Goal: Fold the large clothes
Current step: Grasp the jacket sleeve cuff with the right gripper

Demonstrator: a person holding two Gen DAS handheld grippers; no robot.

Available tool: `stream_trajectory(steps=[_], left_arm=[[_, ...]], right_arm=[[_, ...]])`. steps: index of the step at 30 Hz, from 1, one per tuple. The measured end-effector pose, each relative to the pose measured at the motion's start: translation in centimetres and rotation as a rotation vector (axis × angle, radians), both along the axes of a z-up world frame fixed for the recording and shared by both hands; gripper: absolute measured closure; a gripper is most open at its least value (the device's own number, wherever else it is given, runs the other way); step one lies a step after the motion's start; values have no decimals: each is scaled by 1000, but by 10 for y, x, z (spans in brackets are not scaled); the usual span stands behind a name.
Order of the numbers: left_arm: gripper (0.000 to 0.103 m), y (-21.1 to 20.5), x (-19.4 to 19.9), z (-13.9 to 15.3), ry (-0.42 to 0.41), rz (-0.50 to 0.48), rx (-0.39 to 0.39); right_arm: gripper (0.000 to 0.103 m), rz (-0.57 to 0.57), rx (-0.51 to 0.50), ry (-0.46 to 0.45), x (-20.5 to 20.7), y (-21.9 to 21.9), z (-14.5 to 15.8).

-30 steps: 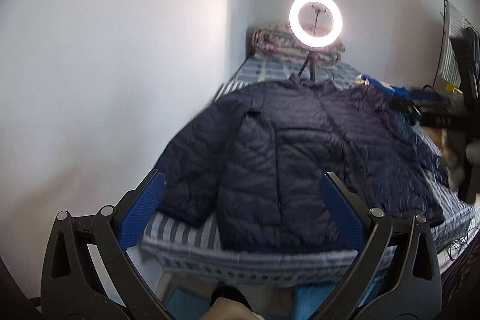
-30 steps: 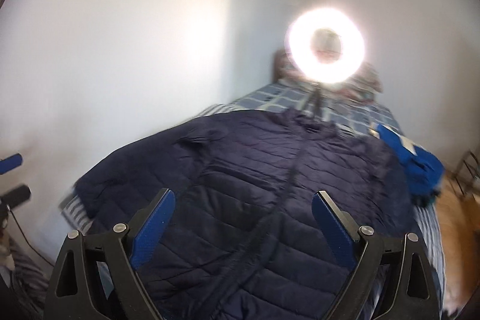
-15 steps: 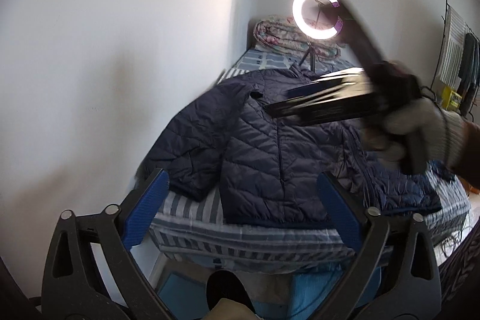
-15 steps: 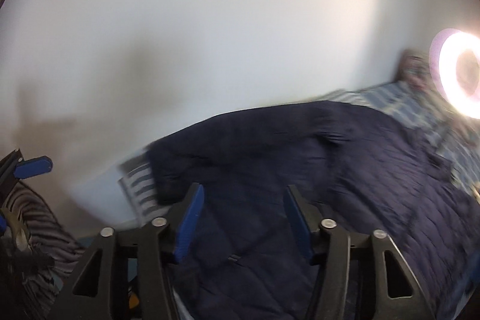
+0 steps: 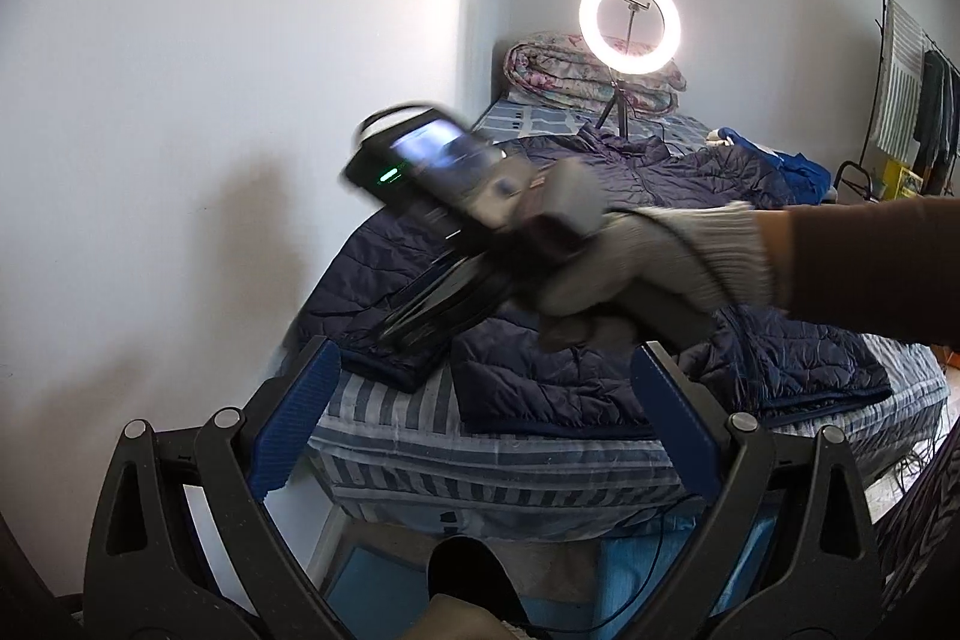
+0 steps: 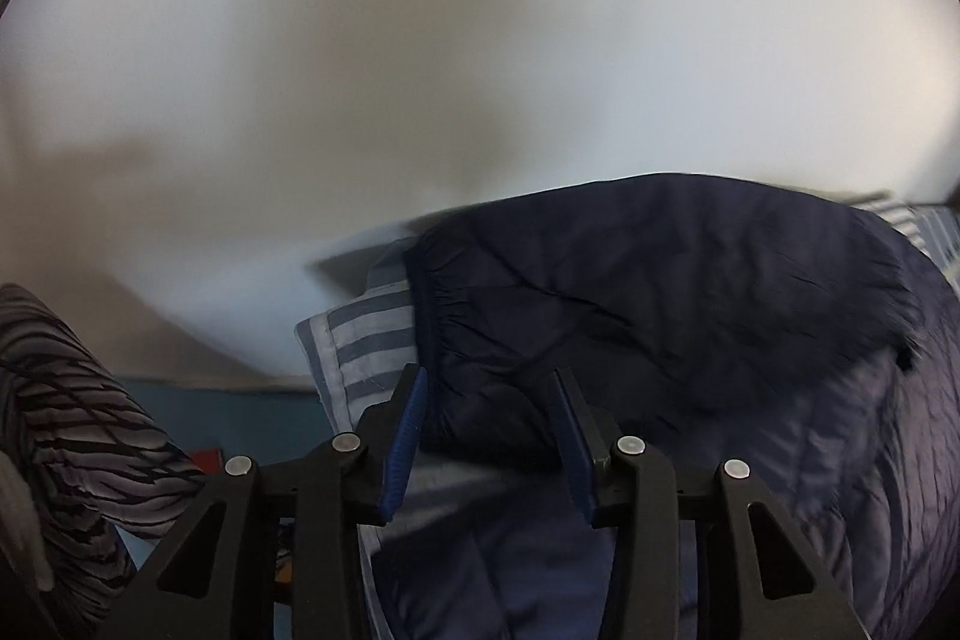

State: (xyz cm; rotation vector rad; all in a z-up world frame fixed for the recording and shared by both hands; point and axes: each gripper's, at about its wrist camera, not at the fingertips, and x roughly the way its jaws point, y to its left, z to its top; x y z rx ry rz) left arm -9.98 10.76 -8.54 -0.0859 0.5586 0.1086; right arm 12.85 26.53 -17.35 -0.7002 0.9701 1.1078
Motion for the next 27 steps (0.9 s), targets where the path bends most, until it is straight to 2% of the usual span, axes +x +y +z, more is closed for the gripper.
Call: stream_trajectory(steps=[3, 10, 14, 16, 18, 20, 27], left_arm=[[4, 1, 1, -2, 8, -1, 12], [4, 1, 3, -2, 11, -12, 12], [4, 1, 5, -2, 11, -11, 9], [4, 0, 6, -3, 16, -12, 7], [4, -1, 7, -3, 21, -17, 3], [4, -3, 9, -1, 22, -19, 8], [4, -10, 19, 1, 44, -30, 23]], right_arm=[[60, 24, -38, 16, -2, 15, -18], [59, 60, -124, -8, -8, 35, -51], [60, 62, -132, -11, -13, 43, -62], [68, 56, -128, -8, -13, 47, -67], [88, 44, -116, 1, -10, 44, -66], [97, 7, -103, 17, 0, 38, -57], [99, -119, 54, 75, 29, 5, -17]])
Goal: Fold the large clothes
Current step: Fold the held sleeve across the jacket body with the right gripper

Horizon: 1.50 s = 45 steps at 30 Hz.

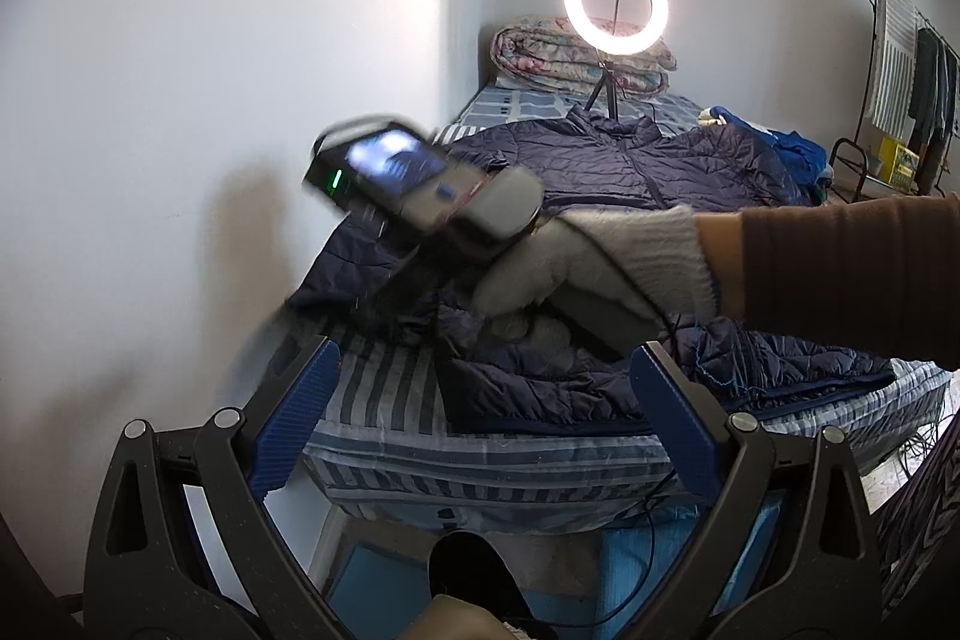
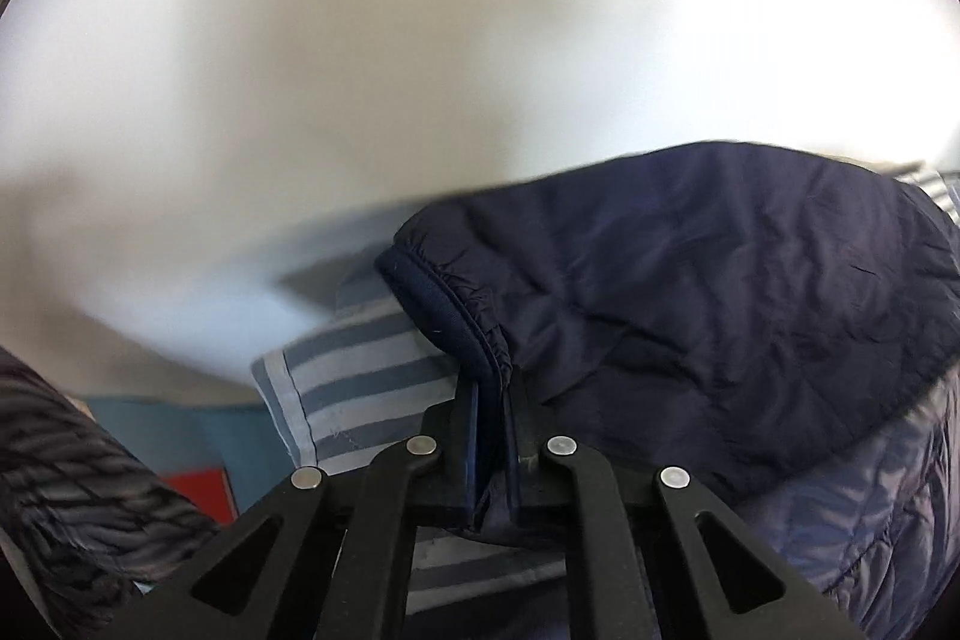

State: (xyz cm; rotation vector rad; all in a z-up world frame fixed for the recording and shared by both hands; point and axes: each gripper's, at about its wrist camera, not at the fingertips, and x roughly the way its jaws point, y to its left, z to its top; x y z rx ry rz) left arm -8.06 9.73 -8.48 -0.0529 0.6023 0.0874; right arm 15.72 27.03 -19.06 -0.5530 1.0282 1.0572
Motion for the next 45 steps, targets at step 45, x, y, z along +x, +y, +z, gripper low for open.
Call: stream_trajectory(steps=[45], left_arm=[[12, -16, 200, 26, 203, 92, -111]], right_arm=[[99, -873, 347, -148, 206, -397, 67]])
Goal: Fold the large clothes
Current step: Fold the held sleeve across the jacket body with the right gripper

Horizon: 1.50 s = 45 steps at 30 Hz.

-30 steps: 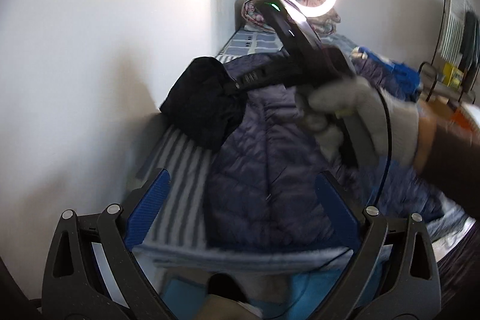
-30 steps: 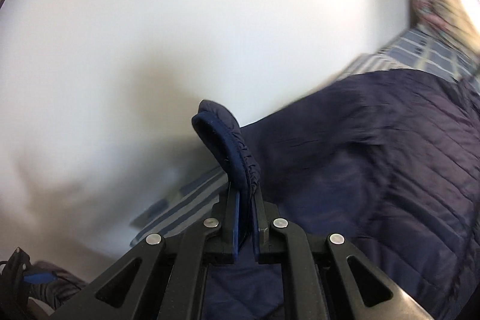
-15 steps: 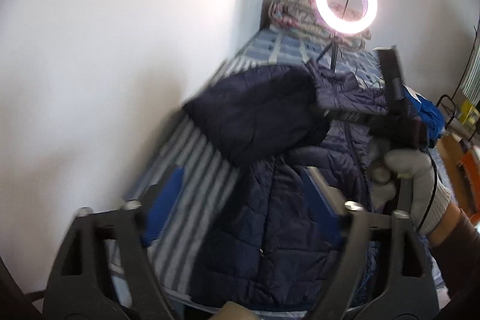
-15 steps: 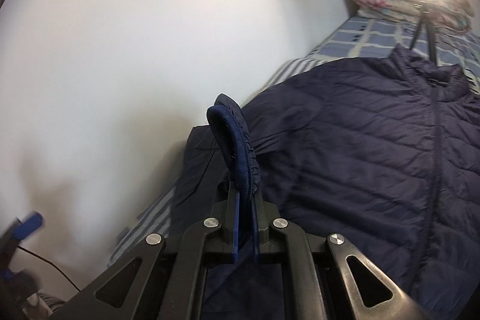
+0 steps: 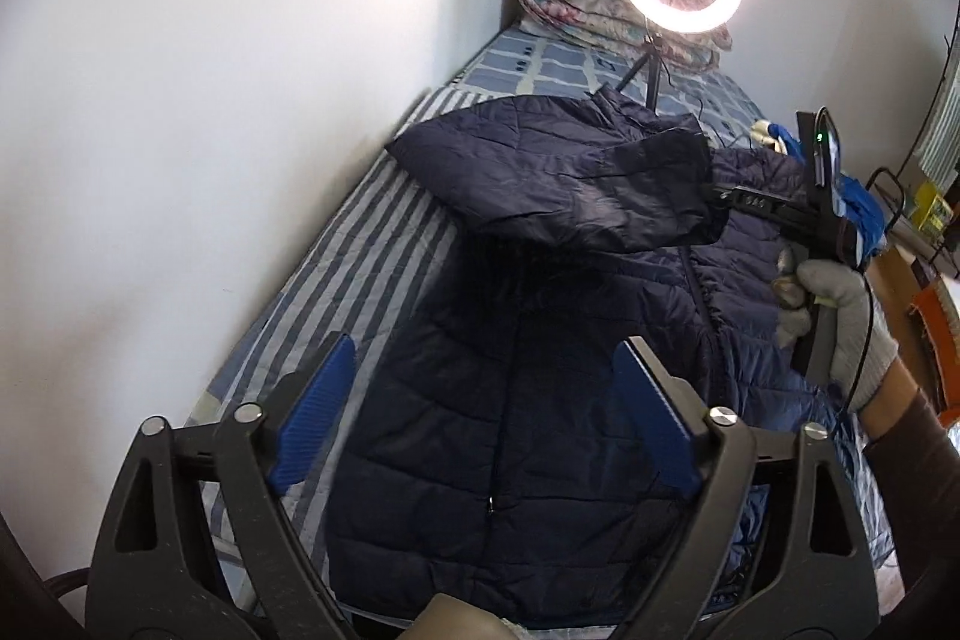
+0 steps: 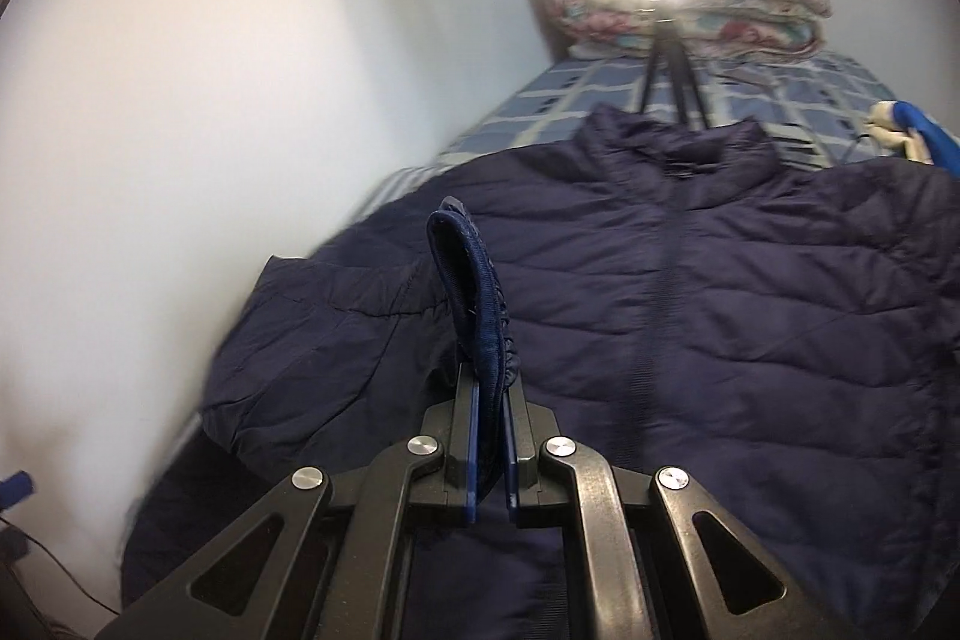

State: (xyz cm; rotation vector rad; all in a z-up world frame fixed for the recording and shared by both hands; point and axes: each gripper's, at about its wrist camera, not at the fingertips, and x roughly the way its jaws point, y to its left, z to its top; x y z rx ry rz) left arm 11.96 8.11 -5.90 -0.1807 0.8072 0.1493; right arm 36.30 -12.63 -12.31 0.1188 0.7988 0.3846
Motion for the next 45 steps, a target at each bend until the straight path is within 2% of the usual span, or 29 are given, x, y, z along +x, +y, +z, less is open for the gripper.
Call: stream_trajectory(steps=[6, 12, 22, 33, 40, 43, 45], left_arm=[[12, -18, 9, 2, 6, -24, 26], [12, -33, 11, 5, -9, -48, 62], [12, -44, 14, 6, -17, -71, 97], [12, -47, 15, 5, -22, -74, 108], [12, -49, 16, 6, -29, -75, 123], [12, -49, 15, 7, -30, -76, 120], [12, -50, 15, 8, -37, -81, 122]], right_arm=[[99, -107, 2, 9, 9, -51, -9], [99, -142, -8, 36, 13, -70, -27], [99, -283, -32, 22, 17, -118, -31], [99, -353, -61, 78, 32, -137, -52], [99, -352, -87, 91, 36, -135, -59], [92, -352, -101, 90, 35, -134, -57], [76, -355, -122, 68, 33, -132, -50]])
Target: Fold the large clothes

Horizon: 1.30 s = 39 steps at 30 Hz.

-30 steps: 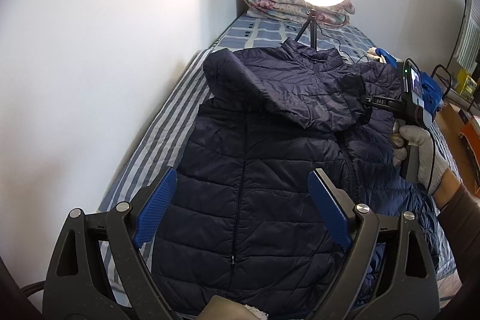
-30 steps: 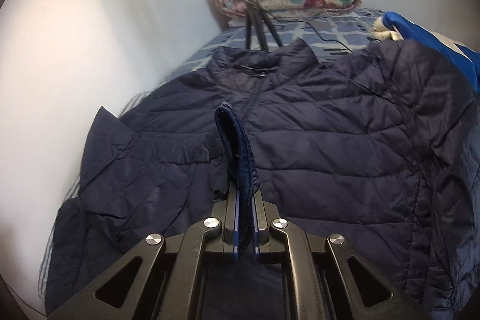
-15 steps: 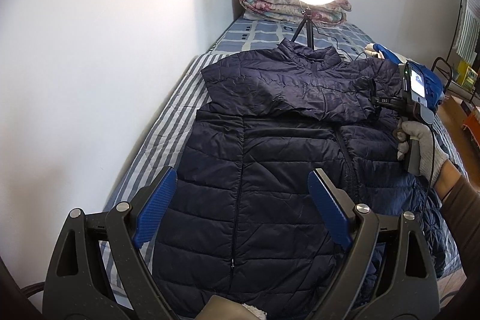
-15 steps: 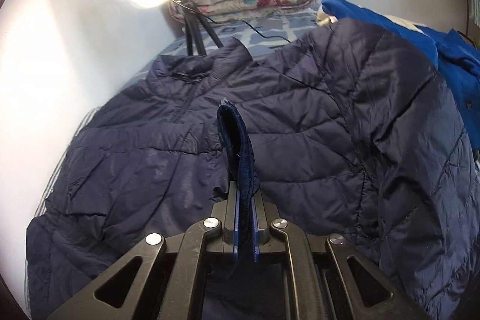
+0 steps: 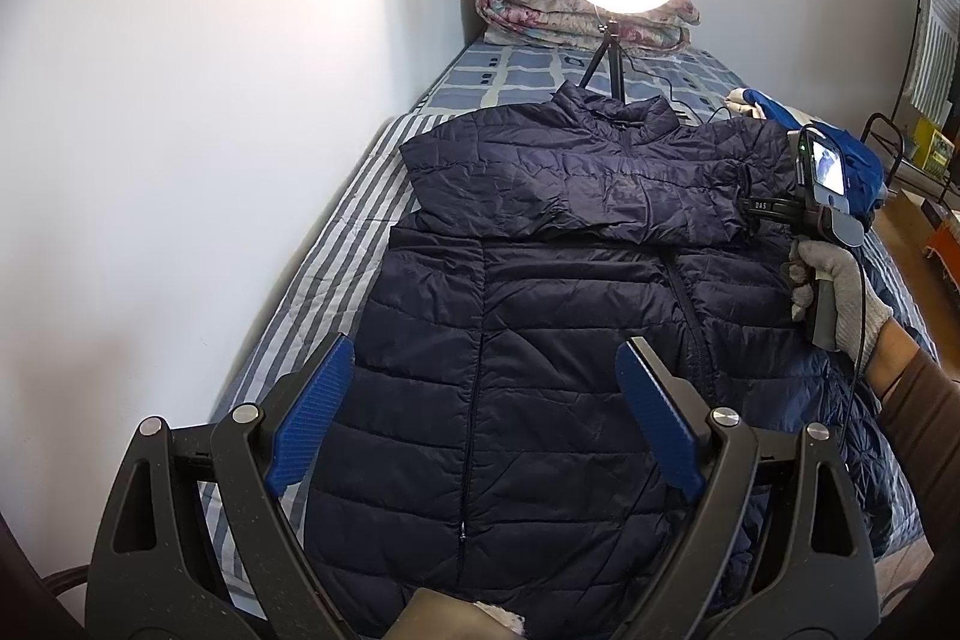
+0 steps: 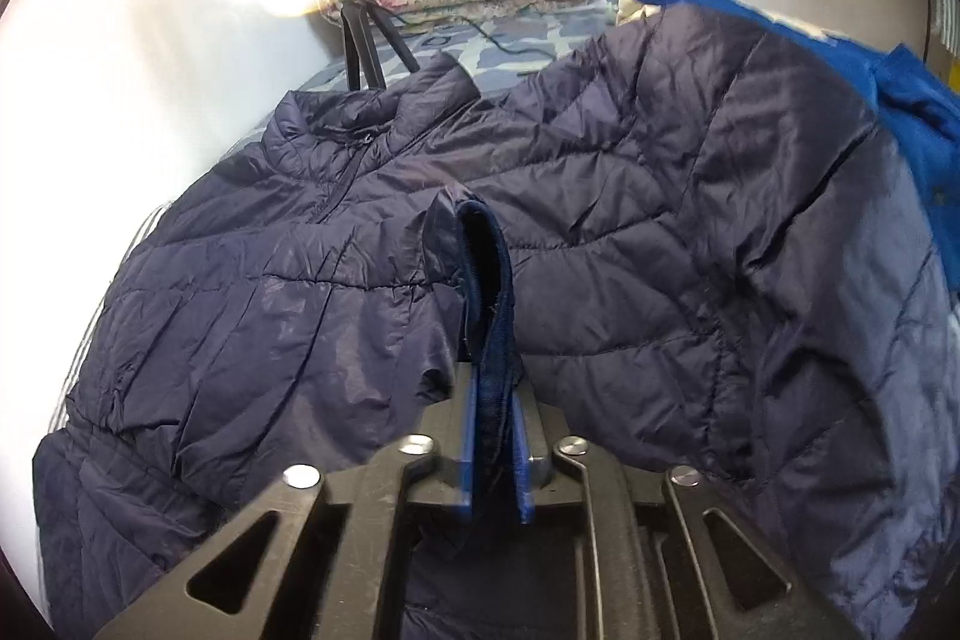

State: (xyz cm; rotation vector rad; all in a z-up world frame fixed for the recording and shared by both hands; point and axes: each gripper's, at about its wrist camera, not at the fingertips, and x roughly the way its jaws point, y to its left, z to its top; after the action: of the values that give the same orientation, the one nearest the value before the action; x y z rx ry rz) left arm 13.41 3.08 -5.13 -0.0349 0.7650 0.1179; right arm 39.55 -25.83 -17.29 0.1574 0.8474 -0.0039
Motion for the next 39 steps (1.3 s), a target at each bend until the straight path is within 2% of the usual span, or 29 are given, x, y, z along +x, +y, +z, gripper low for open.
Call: stream_trajectory(steps=[5, 10, 13, 17, 21, 24, 28, 31, 35, 39], left_arm=[[12, -6, 0, 4, -23, -16, 24], [12, -17, -2, 12, -50, -46, 24], [12, -25, -3, 18, -72, -62, 20], [12, -39, -5, 24, -87, -100, -12], [12, -59, -7, 28, -100, -142, -37], [12, -81, -10, 30, -111, -190, -38], [12, -119, -12, 27, -109, -282, -16], [12, -146, -14, 21, -101, -351, -12], [12, -188, -17, 13, -95, -441, -4], [14, -237, -22, 4, -70, -560, -20]], right_arm=[[73, 17, -12, -54, -18, 1, 28], [72, 23, 29, -112, -54, -5, 69], [72, 39, -23, -144, -84, -5, 98], [70, 55, -28, -177, -133, -10, 134], [58, 45, -63, -170, -186, -18, 158], [58, 32, -60, -153, -228, -27, 169], [54, -13, -115, -127, -293, -39, 178], [53, -60, -108, -131, -341, -56, 183], [53, -148, -137, -120, -393, -81, 178], [53, -241, -123, -101, -431, -111, 168]])
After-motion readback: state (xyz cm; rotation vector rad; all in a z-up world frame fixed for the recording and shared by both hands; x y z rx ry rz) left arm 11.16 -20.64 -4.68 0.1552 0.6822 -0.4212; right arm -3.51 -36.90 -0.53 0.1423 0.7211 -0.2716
